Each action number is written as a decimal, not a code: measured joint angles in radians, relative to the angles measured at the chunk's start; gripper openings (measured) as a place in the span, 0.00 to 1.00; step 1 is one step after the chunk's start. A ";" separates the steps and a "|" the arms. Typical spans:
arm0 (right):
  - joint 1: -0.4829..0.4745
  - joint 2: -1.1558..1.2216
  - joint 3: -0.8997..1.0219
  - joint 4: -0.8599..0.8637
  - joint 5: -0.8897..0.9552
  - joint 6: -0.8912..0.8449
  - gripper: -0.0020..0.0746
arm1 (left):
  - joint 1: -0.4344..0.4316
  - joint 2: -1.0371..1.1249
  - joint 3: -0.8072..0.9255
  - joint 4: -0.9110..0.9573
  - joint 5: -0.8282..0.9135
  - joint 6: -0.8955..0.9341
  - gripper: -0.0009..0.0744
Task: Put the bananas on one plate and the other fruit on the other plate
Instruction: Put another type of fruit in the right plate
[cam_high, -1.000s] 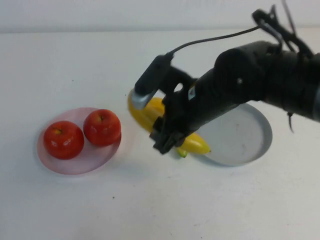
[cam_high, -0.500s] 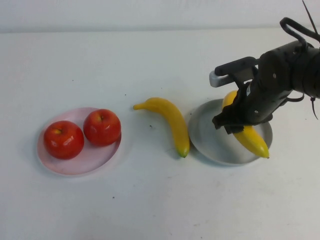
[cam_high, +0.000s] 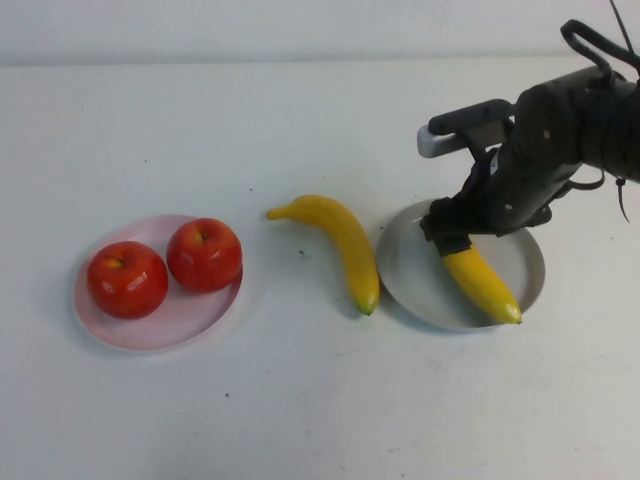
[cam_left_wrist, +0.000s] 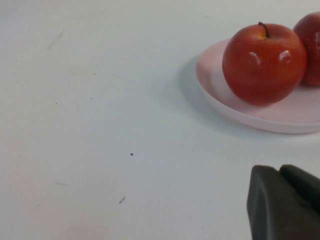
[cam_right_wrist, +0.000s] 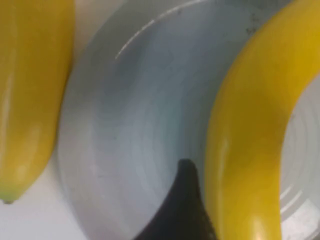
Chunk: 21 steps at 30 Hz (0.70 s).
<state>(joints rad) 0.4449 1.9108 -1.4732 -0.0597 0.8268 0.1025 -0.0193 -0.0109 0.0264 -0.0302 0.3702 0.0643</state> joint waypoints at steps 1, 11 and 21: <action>0.002 -0.005 -0.014 0.000 0.013 -0.004 0.73 | 0.000 0.000 0.000 0.000 0.000 0.000 0.01; 0.115 -0.009 -0.120 0.186 -0.188 -0.491 0.74 | 0.000 0.000 0.000 0.000 0.000 0.000 0.01; 0.133 0.175 -0.151 0.333 -0.380 -0.673 0.74 | 0.000 0.000 0.000 0.000 0.000 0.000 0.01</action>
<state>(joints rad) 0.5783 2.0854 -1.6239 0.2736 0.4469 -0.5710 -0.0193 -0.0109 0.0264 -0.0302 0.3702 0.0643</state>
